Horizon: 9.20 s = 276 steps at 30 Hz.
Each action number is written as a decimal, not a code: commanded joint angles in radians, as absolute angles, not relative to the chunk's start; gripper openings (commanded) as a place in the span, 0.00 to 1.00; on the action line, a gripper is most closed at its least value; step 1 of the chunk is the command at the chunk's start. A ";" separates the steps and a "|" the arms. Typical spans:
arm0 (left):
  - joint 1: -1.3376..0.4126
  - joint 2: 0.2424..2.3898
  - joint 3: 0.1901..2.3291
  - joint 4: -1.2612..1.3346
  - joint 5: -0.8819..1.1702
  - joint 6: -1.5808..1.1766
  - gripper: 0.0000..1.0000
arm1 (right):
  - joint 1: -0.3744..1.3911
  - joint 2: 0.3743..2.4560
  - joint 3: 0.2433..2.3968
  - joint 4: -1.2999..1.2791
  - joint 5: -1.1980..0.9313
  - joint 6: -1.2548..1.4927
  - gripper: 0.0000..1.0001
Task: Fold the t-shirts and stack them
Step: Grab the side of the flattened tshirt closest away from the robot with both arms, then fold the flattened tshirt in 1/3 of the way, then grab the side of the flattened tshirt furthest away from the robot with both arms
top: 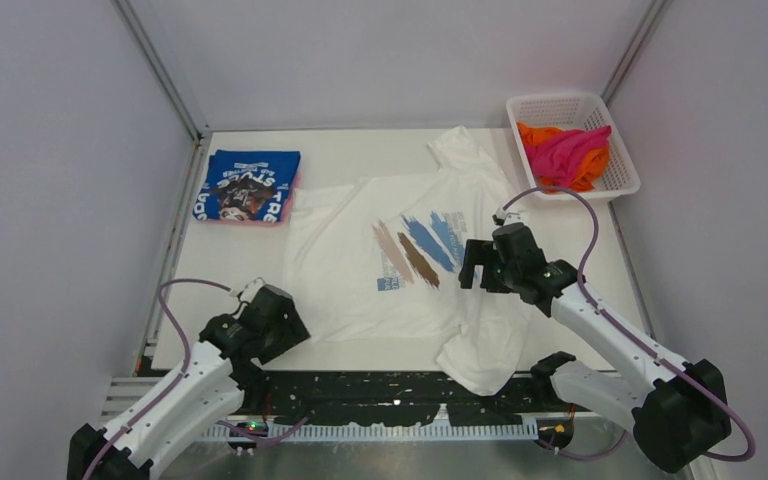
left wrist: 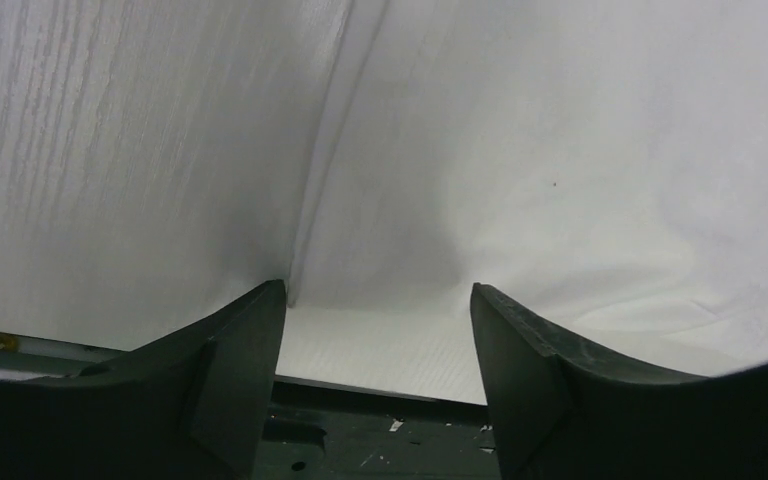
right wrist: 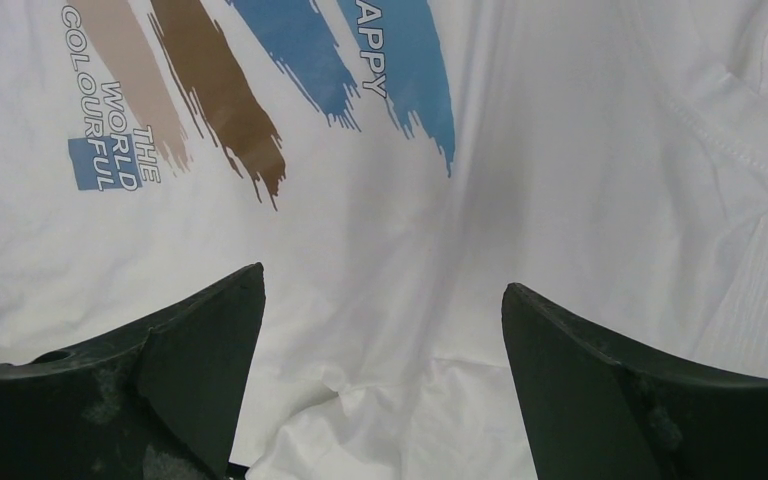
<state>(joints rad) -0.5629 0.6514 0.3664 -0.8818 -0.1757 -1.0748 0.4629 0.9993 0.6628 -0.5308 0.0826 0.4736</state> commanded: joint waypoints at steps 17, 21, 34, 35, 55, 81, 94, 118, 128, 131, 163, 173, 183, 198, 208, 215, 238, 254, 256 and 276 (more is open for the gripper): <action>-0.451 0.864 0.459 -0.781 -0.391 -1.050 0.00 | 0.470 1.038 0.717 -0.606 0.121 0.398 0.95; -0.212 0.893 0.440 -0.619 -0.264 -0.908 0.00 | 0.532 1.037 0.746 -0.659 0.097 0.351 0.95; -0.193 0.904 0.447 -0.606 -0.204 -0.864 0.00 | 1.067 1.096 0.731 -0.859 -0.111 0.410 0.91; -0.193 0.902 0.445 -0.606 -0.202 -0.861 0.00 | 1.103 1.111 0.717 -0.869 -0.118 0.424 0.89; -0.193 0.874 0.435 -0.619 -0.190 -0.851 0.00 | 1.214 1.315 0.584 -0.812 -0.013 0.633 0.37; -0.193 0.584 0.394 -0.866 -0.145 -0.931 0.00 | 1.230 1.070 0.733 -1.084 -0.167 0.520 0.05; -0.193 0.899 0.626 -0.679 -0.133 -0.874 0.00 | 0.842 1.166 0.959 -0.999 0.129 0.344 0.05; -0.108 1.327 0.939 -0.564 -0.130 -0.801 0.00 | 0.539 1.500 1.312 -0.835 0.307 -0.158 0.05; -0.085 1.504 1.057 -0.557 -0.117 -0.794 0.00 | 0.475 1.713 1.514 -0.809 0.315 -0.371 0.05; -0.068 1.567 1.115 -0.585 -0.116 -0.785 0.32 | 0.468 1.814 1.569 -0.773 0.361 -0.385 0.13; -0.089 1.582 0.903 -0.368 0.225 -0.728 1.00 | 0.453 1.563 0.931 -0.318 0.021 0.331 0.95; -0.125 1.515 0.762 -0.411 0.195 -0.708 1.00 | 0.454 1.480 0.720 -0.340 0.051 0.368 0.95; -0.287 1.317 0.561 -0.544 0.093 -0.788 1.00 | 0.455 1.233 0.554 -0.543 -0.007 0.436 0.95; -0.351 0.933 0.358 -0.698 0.096 -0.895 1.00 | 0.536 1.027 0.533 -0.862 -0.109 0.573 0.95; -0.364 0.782 0.392 -0.810 0.080 -0.888 1.00 | 0.650 0.924 0.637 -0.848 0.018 0.583 0.95; -0.364 0.772 0.523 -0.694 0.088 -0.848 1.00 | 0.621 0.915 0.699 -0.640 0.254 0.578 0.95; -0.321 1.172 0.815 -0.573 0.009 -0.716 1.00 | 0.441 1.151 0.447 -0.433 0.060 0.648 0.95; -0.168 1.320 0.943 -0.576 -0.133 -0.683 1.00 | 0.441 0.965 0.591 -0.542 0.101 0.567 0.95; -0.159 1.373 0.985 -0.581 -0.175 -0.683 0.99 | 0.441 0.927 0.619 -0.482 0.088 0.549 0.95; -0.147 1.806 1.189 -0.278 -0.207 -0.671 0.89 | 0.441 0.873 0.658 -0.343 0.104 0.442 0.95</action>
<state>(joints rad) -0.1539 1.8202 1.1778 -0.3977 -0.1825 -0.6510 0.4416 0.8856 0.6270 -0.3874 0.0704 0.4770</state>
